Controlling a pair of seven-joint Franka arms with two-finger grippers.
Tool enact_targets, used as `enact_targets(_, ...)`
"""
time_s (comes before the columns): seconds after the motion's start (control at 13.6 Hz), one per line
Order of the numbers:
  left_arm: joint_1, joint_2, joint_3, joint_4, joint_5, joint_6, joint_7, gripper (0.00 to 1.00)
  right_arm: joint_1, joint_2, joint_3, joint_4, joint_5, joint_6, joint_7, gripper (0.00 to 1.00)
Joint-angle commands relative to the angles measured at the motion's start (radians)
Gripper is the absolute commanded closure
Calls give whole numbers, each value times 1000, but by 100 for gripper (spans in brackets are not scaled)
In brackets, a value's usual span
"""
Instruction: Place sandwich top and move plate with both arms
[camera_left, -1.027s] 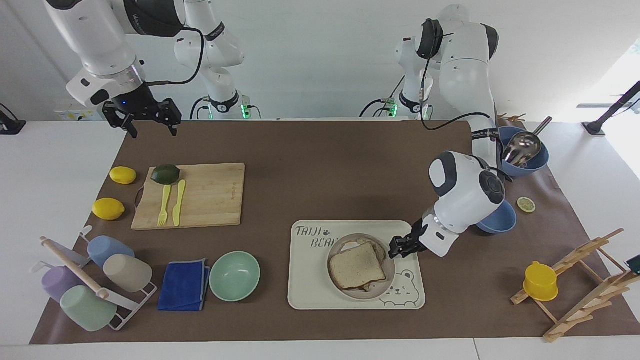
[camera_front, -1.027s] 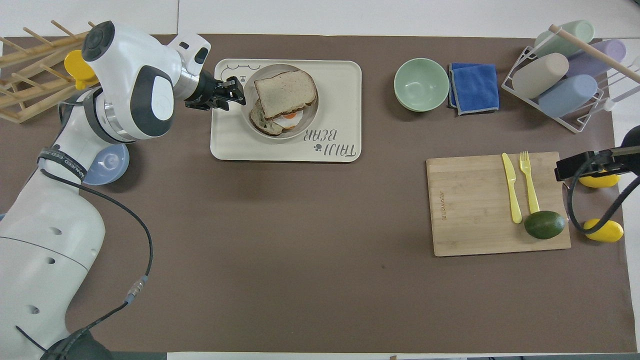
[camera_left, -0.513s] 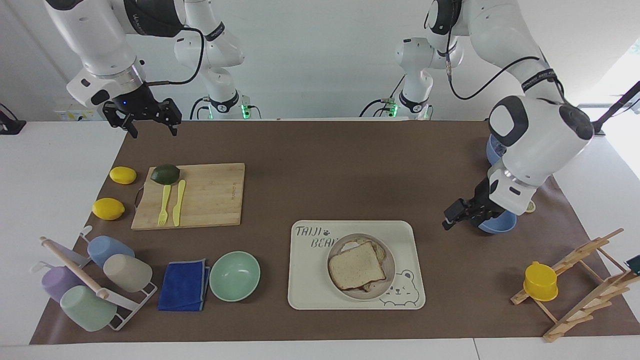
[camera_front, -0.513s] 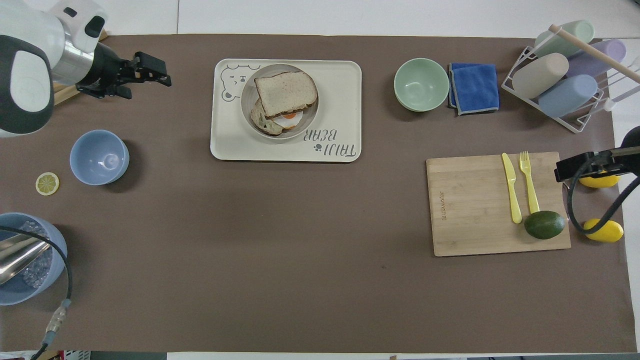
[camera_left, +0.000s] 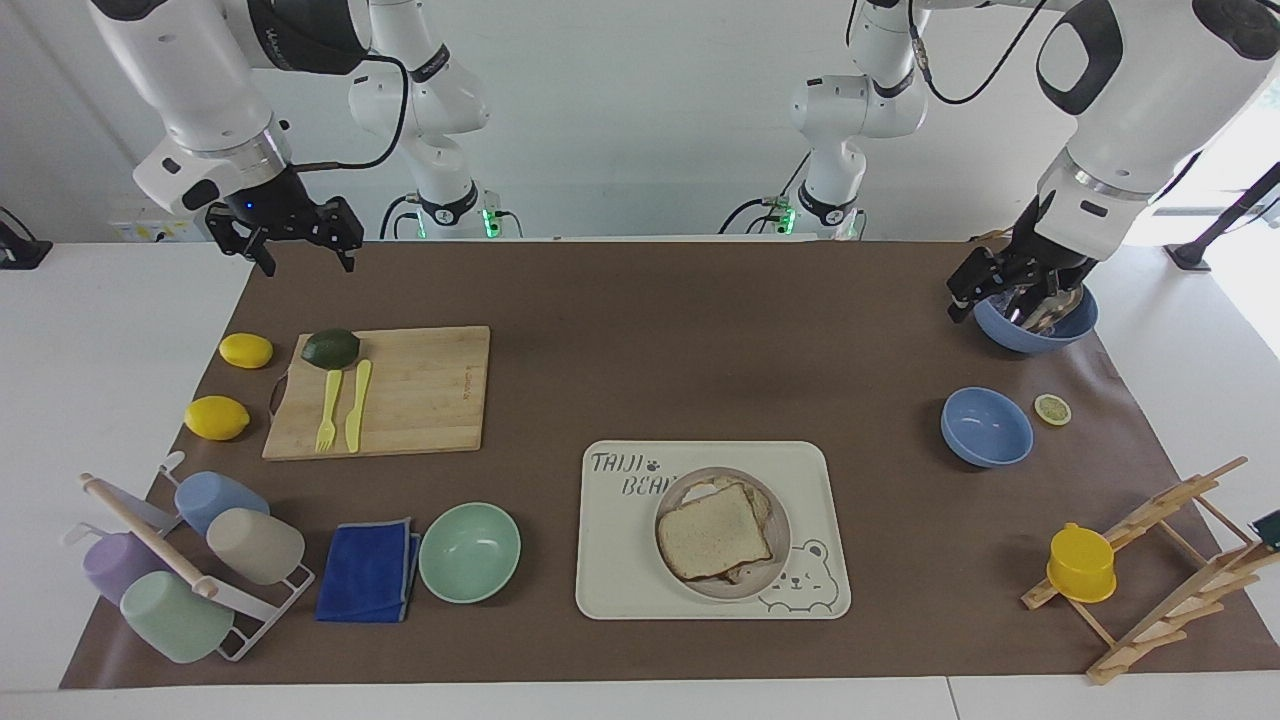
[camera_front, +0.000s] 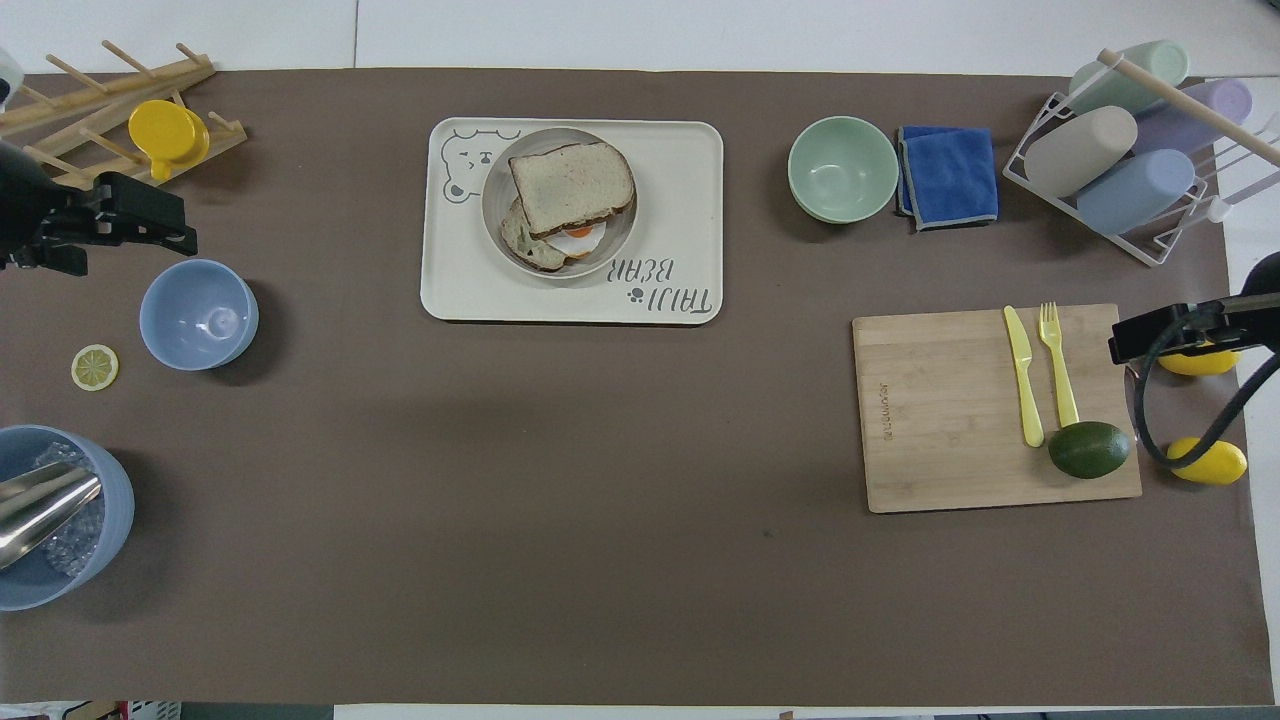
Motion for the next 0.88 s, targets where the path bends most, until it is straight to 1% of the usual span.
enact_targets(0.0,-10,-125,-6,-211,55,47,13,0,-4,-11,3,-2,31,-17,10,0)
enact_targets(0.22,6,-178,-30,-334,55,119,37,0,-2,-11,3,-2,30,-17,10,0)
enact_targets(0.29,10,-173,-32,-342,55,132,50,0,-2,-11,3,-2,31,-17,10,0)
enact_targets(0.37,13,-167,-33,-333,55,126,51,0,-2,-11,3,-2,31,-19,10,0)
enact_targets(0.44,39,-157,-39,-302,54,102,51,0,-2,-11,3,-2,31,-19,10,0)
enact_targets(0.59,94,-117,-81,-203,54,28,59,0,-2,-11,3,-2,31,-19,10,0)
enact_targets(0.66,95,-111,-79,-190,54,25,70,0,-4,-11,3,-2,31,-19,10,0)
enact_targets(0.81,90,-113,-81,-199,54,34,71,0,-2,-11,3,-2,31,-19,10,0)
